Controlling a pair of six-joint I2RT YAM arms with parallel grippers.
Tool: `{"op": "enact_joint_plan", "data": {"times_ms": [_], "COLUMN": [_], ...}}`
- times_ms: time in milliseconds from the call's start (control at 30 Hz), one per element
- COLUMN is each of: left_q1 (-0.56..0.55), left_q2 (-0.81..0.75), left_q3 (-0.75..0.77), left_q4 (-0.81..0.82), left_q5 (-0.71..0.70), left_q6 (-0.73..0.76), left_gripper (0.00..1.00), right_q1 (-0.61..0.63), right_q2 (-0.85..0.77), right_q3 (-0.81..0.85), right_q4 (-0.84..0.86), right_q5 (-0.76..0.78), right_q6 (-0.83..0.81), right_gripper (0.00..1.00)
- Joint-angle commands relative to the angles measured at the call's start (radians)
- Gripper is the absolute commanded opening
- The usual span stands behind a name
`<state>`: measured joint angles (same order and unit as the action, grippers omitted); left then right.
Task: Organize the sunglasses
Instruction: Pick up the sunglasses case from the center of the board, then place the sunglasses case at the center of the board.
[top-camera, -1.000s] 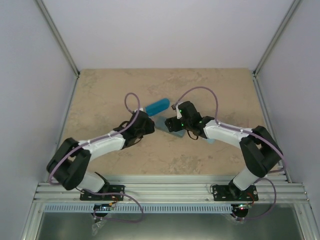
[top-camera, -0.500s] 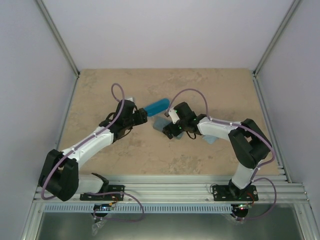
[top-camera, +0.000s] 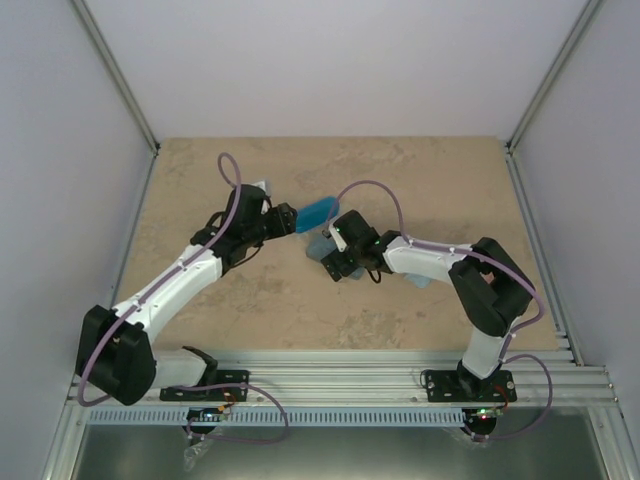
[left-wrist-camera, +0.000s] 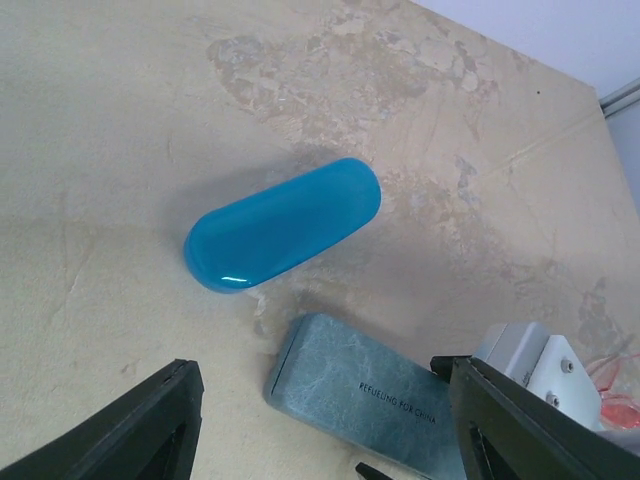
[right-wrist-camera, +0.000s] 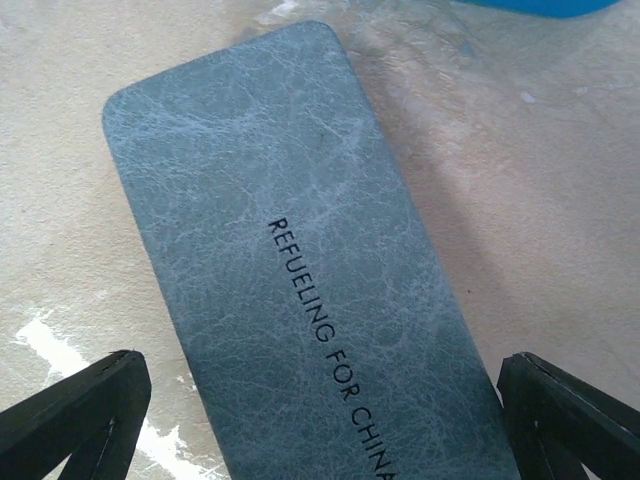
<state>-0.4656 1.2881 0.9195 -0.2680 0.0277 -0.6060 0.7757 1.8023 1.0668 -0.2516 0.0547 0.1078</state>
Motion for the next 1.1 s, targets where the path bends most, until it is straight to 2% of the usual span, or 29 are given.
{"op": "enact_joint_plan", "data": {"times_ms": [0,133,200,333,467,533,633,733,900,1067], "left_q1": [0.007,0.007,0.007,0.007,0.007,0.008,0.007,0.007,0.007,0.008], "left_q2": [-0.038,-0.05,-0.043,-0.02,-0.029,-0.039,-0.05,-0.054,-0.045,-0.007], "left_q3": [-0.013,-0.041,-0.038,-0.018,-0.022,-0.028,-0.035,-0.043,-0.049,-0.032], "left_q4": [-0.03,-0.027,-0.022,-0.019,-0.004,0.001,0.01,0.022,0.038,0.045], "left_q5": [-0.025,-0.075,-0.075,-0.06,-0.044,-0.041,-0.035,-0.029,-0.006,0.007], "left_q6": [-0.02,-0.037,-0.034,-0.019,0.001,0.015,0.029,0.037,0.056,0.086], "left_gripper": [0.7,0.7,0.71,0.71,0.71,0.71,0.71,0.71,0.71,0.71], "right_q1": [0.004,0.002,0.002,-0.011,-0.016,-0.016,-0.024,-0.046,-0.13,-0.258], "right_q2": [0.002,-0.002,-0.005,0.019,0.055,0.046,0.014,-0.034,-0.111,-0.082], "right_q3": [-0.018,-0.021,-0.025,-0.037,-0.017,-0.019,-0.023,-0.041,-0.074,-0.06], "right_q4": [-0.102,-0.087,-0.073,-0.044,-0.07,-0.068,-0.061,-0.042,-0.026,-0.046], "right_q5": [0.081,0.212,0.23,0.105,0.032,0.037,0.096,0.147,0.196,0.203], "right_q6": [0.072,0.108,0.093,0.025,0.028,0.05,0.103,0.165,0.246,0.269], "right_gripper": [0.97,0.98,0.98,0.98,0.97,0.92,0.8,0.73,0.7,0.7]}}
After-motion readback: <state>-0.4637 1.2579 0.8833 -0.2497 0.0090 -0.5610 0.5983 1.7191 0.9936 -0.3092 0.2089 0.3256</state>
